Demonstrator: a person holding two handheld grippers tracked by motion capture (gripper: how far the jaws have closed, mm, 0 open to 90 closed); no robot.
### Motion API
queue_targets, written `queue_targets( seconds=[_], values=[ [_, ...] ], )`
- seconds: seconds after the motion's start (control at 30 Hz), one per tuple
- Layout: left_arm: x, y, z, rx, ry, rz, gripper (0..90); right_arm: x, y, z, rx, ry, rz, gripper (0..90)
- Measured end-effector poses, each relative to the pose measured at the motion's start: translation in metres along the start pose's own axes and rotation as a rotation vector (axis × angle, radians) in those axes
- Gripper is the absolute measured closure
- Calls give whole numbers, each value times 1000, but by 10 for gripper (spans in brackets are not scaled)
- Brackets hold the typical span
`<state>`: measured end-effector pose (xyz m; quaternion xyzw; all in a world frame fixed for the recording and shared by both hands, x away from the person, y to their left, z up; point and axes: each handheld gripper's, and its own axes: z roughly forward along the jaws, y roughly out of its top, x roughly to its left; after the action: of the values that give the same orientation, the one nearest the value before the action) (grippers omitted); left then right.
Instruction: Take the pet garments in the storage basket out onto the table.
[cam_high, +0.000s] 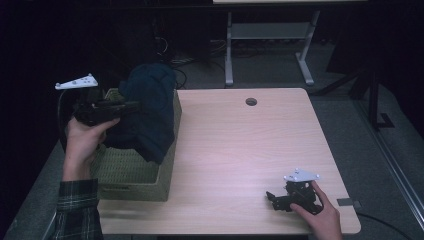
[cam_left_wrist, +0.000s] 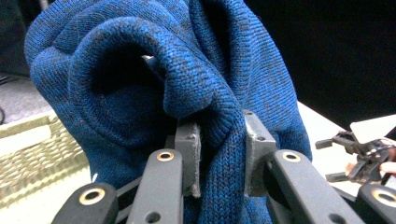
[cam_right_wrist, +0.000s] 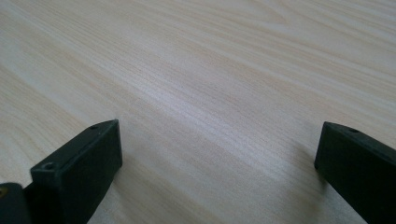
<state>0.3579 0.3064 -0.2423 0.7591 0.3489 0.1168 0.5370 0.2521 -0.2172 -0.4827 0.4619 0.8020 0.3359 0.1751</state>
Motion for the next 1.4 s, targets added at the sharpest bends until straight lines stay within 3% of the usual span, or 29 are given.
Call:
queue_targets(
  seconds=[0.67,1.0,1.4],
  values=[
    [-36,36,40,-15,-83,74,722,0,0,0,0,0,-1,4],
    [-58,47,73,3,-137,112,722,0,0,0,0,0,-1,4],
    [-81,49,120,28,-195,129,722,0,0,0,1,0,1,5]
  ],
)
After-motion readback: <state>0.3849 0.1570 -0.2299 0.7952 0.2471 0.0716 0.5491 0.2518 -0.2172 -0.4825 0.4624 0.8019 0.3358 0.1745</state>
